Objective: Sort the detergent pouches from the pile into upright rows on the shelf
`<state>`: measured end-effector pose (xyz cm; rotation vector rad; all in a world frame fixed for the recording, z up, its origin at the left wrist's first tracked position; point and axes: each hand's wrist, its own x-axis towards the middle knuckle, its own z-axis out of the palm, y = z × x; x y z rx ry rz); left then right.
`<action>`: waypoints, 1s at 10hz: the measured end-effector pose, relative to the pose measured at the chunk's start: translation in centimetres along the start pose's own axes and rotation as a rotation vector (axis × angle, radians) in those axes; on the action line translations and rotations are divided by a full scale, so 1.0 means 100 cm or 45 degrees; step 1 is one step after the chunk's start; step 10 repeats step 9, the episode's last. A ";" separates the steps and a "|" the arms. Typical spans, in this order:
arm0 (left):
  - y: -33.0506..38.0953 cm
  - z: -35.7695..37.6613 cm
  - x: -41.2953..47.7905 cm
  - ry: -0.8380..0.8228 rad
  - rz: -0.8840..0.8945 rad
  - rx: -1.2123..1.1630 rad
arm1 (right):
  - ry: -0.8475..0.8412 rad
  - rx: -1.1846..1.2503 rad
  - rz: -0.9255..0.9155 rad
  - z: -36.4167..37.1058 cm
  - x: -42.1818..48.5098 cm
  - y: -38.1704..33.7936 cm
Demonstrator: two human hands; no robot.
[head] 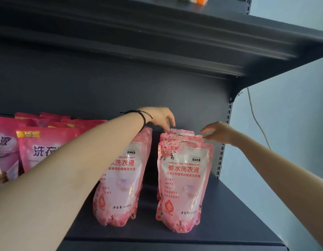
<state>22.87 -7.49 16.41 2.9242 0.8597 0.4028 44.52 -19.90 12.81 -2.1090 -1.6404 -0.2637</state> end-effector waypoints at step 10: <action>-0.012 -0.005 0.001 -0.091 -0.111 -0.066 | 0.252 0.405 0.236 0.029 0.010 -0.007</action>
